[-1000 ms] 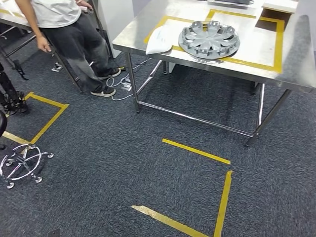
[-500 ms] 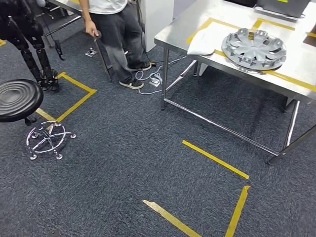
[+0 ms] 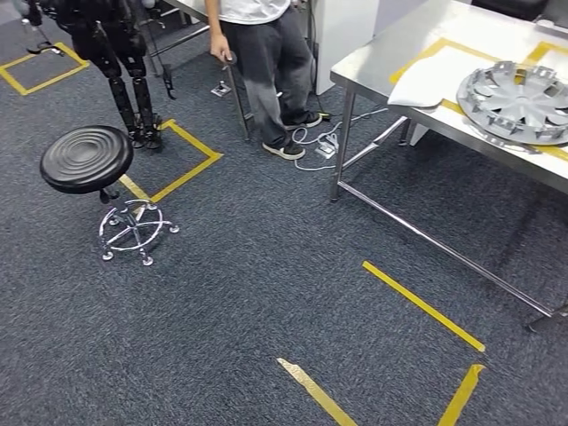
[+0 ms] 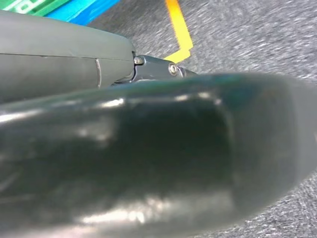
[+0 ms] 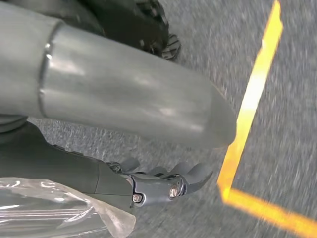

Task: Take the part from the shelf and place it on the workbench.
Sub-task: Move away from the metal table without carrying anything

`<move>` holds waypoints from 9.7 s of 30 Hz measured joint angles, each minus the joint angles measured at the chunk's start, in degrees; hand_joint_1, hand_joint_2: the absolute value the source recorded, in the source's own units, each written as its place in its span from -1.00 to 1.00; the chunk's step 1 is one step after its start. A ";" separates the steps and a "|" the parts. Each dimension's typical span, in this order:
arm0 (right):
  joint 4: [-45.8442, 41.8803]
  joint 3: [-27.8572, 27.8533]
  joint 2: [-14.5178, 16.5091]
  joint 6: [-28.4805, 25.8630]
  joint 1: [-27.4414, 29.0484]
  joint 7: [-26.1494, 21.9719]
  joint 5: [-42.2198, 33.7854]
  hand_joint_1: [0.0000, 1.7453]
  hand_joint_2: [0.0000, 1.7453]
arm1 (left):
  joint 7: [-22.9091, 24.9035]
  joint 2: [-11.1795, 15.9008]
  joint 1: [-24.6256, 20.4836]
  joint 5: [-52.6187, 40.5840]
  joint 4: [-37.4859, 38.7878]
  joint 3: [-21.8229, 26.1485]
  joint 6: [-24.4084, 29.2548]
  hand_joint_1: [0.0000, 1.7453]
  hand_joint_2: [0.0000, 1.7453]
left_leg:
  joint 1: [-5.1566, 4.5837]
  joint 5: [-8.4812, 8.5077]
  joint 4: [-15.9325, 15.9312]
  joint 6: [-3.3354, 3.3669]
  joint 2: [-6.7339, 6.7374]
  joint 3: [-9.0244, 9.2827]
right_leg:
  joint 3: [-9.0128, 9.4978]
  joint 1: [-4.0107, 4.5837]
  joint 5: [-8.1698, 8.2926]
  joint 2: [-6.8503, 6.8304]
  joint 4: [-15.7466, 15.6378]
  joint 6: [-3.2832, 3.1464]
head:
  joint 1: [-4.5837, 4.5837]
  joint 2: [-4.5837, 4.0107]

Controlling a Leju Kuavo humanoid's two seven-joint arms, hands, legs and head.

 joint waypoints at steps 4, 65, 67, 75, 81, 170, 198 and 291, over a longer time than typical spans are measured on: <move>0.04 0.39 -0.05 0.46 0.31 0.29 0.43 -1.00 -1.00 | -0.86 -0.10 -0.26 -0.07 0.03 0.25 0.04 -1.00 -1.00 | 0.63 -2.72 8.45 -0.57 1.56 -3.62 | 0.29 0.12 -0.48 -3.34 0.09 -0.05 | -0.14 0.00; 0.45 1.78 0.38 2.34 0.18 -1.64 4.11 -1.00 -1.00 | -1.77 1.10 -0.58 -7.15 0.05 -1.74 0.19 -1.00 -1.00 | 0.48 -3.42 9.24 -1.03 1.44 -4.01 | -1.15 0.57 -0.42 -3.15 1.00 -0.45 | -0.10 0.00; 0.46 2.09 0.38 2.72 0.09 -1.54 4.80 -1.00 -1.00 | -2.13 1.24 -0.52 -6.64 0.05 -1.70 0.09 -1.00 -1.00 | 0.62 0.16 3.25 -1.04 2.55 -0.76 | -0.82 0.57 -0.67 -4.42 1.01 -0.22 | -0.11 0.00; 0.48 3.03 0.38 3.19 -1.16 -3.73 5.73 -1.00 -1.00 | -3.98 1.60 -0.62 -4.99 0.05 -0.50 0.74 -1.00 -1.00 | -0.01 2.84 -6.56 1.62 3.65 3.69 | -1.25 0.82 -3.54 -5.10 3.64 1.99 | 0.31 0.00; 0.51 3.03 0.03 3.59 -0.86 -2.24 5.29 -1.00 -1.00 | -2.05 1.52 -0.86 -6.01 0.05 -0.23 4.20 -1.00 -1.00 | 0.03 2.91 -6.46 2.25 -0.56 3.79 | -8.75 0.64 -6.36 -0.79 16.27 2.21 | 0.65 0.00; 0.87 2.99 0.31 3.91 -0.87 1.46 9.30 -1.00 -1.00 | -3.15 2.47 -1.07 -7.09 0.19 3.52 3.76 -1.00 -1.00 | 0.04 2.71 -5.96 1.79 2.64 3.26 | -5.58 0.37 -7.41 -1.78 11.82 2.20 | 0.56 0.00; 0.91 3.04 0.32 6.34 -0.92 1.97 11.02 -1.00 -1.00 | -2.26 1.98 -0.69 -7.29 0.21 4.10 1.67 -1.00 -1.00 | 0.03 2.92 -6.11 1.17 3.27 3.31 | -1.96 0.50 -3.06 -4.78 3.94 1.62 | 0.21 0.01; -13.33 46.05 -11.61 8.33 9.46 10.80 -29.66 -1.00 -1.00 | 16.21 8.33 13.50 27.00 -6.45 -51.54 -12.80 -1.00 -1.00 | 1.69 1.00 -6.10 -1.88 1.00 5.50 | -1.59 -0.08 -1.51 -1.74 2.73 1.37 | 0.06 0.00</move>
